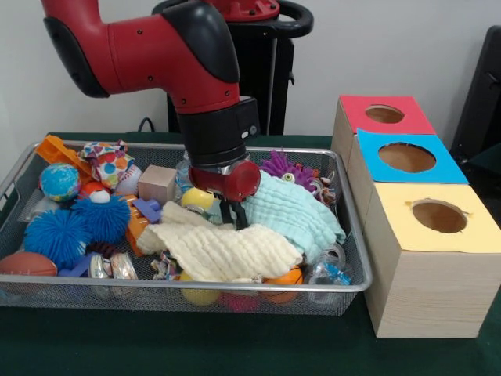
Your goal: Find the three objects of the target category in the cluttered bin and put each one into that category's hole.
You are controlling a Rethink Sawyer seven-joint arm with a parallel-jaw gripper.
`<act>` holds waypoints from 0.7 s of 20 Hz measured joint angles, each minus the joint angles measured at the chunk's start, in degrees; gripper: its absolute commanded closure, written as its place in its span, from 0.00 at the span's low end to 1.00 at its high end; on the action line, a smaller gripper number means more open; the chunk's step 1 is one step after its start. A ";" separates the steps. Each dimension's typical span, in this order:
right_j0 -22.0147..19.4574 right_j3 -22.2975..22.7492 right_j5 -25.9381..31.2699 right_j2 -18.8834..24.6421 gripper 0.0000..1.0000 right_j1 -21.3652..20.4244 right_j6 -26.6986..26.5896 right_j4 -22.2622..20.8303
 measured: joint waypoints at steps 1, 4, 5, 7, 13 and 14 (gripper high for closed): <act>0.35 0.32 0.02 -0.43 1.00 -0.47 0.00 0.40; 1.00 0.99 0.00 -1.43 1.00 -1.10 0.00 1.33; 1.29 1.20 -0.02 -1.84 1.00 -1.16 0.00 1.91; 1.80 1.51 -0.04 -2.53 1.00 -1.22 0.00 3.00; 4.39 2.34 -0.04 -4.61 1.00 -1.72 0.01 8.22; 4.89 2.55 -0.05 -4.98 1.00 -1.89 0.01 9.04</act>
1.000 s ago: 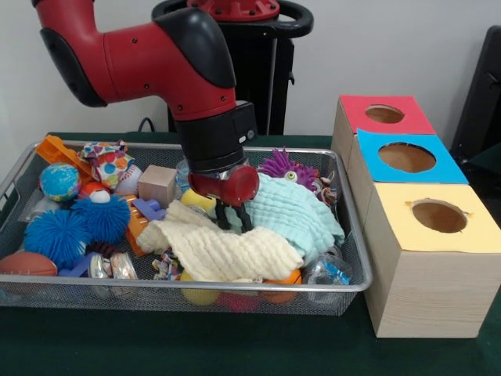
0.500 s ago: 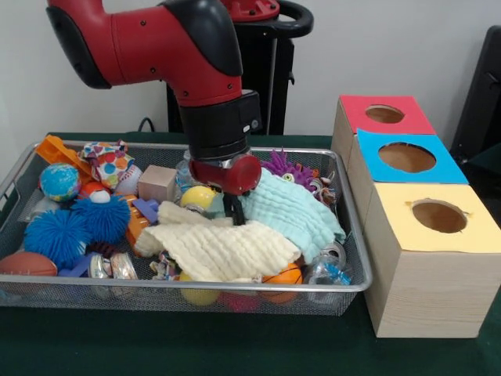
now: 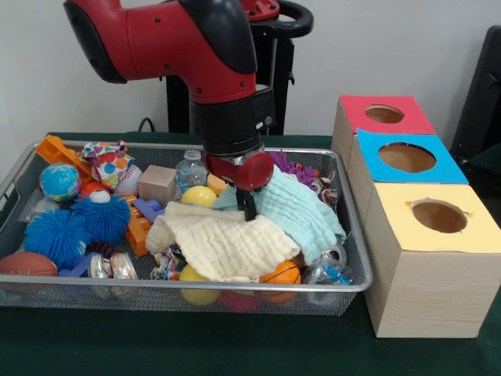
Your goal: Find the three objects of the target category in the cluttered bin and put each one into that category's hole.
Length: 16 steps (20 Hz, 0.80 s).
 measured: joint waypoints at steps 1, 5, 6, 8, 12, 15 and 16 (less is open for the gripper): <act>0.53 0.26 0.00 -0.40 1.00 -0.24 0.00 0.83; 2.92 0.92 -0.04 -2.09 1.00 -1.17 0.00 4.09; 3.45 1.00 -0.05 -2.39 1.00 -1.36 0.00 4.68; 4.89 1.08 -0.06 -3.12 1.00 -1.93 0.00 6.01; 8.30 1.10 0.00 -5.17 1.00 -3.49 0.00 7.56; 9.80 1.13 0.70 -6.25 1.00 -4.81 0.00 7.59; 10.12 1.14 1.10 -6.54 1.00 -5.27 0.00 7.58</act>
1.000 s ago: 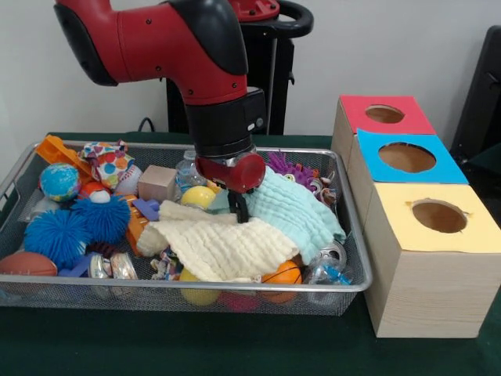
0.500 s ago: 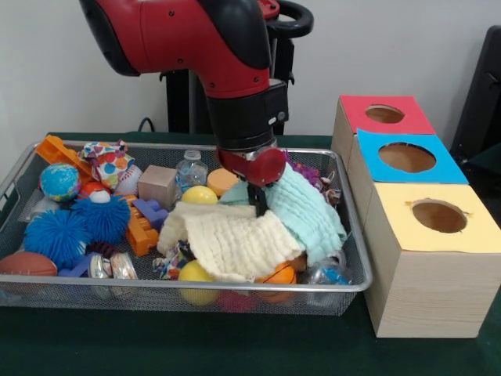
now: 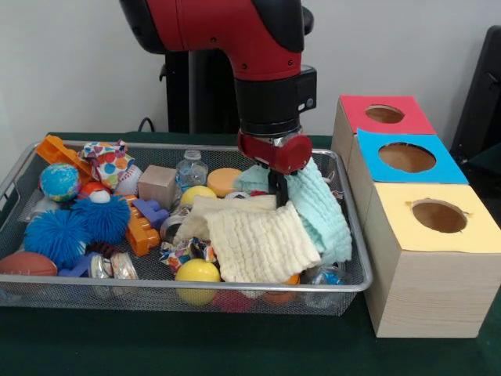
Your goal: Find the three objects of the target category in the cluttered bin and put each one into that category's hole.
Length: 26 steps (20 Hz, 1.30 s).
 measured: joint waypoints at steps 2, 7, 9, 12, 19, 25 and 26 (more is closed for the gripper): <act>-0.04 0.01 1.66 -0.38 1.00 -1.10 0.00 -0.02; -0.28 0.06 6.09 -1.47 1.00 -3.35 0.00 -0.08; -0.54 0.08 7.61 -1.66 1.00 -4.16 0.00 -0.11; -1.25 0.15 9.39 -1.69 1.00 -5.31 0.00 -0.12; -4.71 0.60 12.58 -1.68 1.00 -8.13 0.00 -0.14; -8.20 0.87 14.59 -1.67 1.00 -9.92 0.00 -0.14; -8.86 0.87 14.99 -1.64 1.00 -10.22 0.00 -0.14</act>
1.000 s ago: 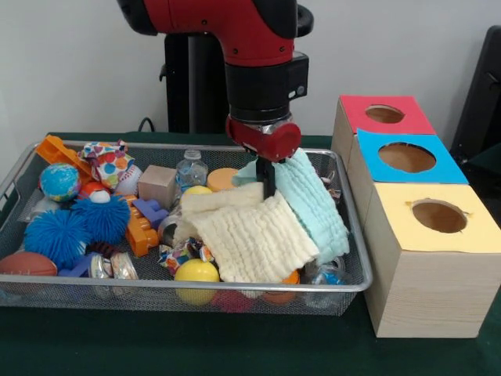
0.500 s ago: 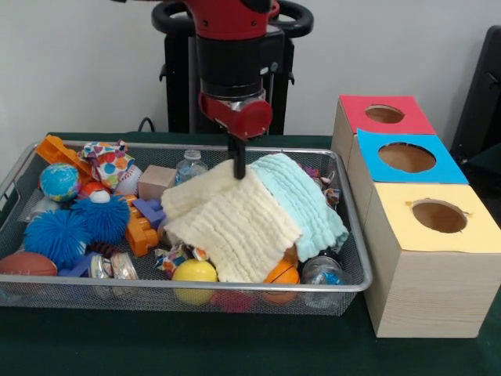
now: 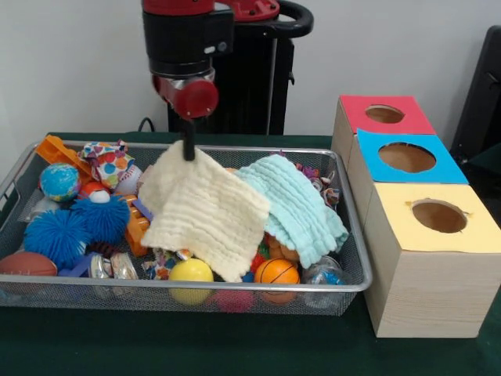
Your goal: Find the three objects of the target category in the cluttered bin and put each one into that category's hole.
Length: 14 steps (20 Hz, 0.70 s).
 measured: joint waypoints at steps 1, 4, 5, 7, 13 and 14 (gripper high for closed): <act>-1.23 0.03 0.87 0.07 1.00 -0.51 0.00 -0.01; -2.84 0.09 2.05 0.18 1.00 -1.18 0.00 -0.01; -3.60 0.09 2.64 0.25 1.00 -1.51 0.00 -0.01; -5.17 0.11 3.93 0.39 1.00 -2.13 0.00 -0.02; -9.72 0.16 8.54 0.75 1.00 -4.64 -0.64 -0.61; -10.38 0.17 9.29 0.84 1.00 -5.09 -0.84 -0.95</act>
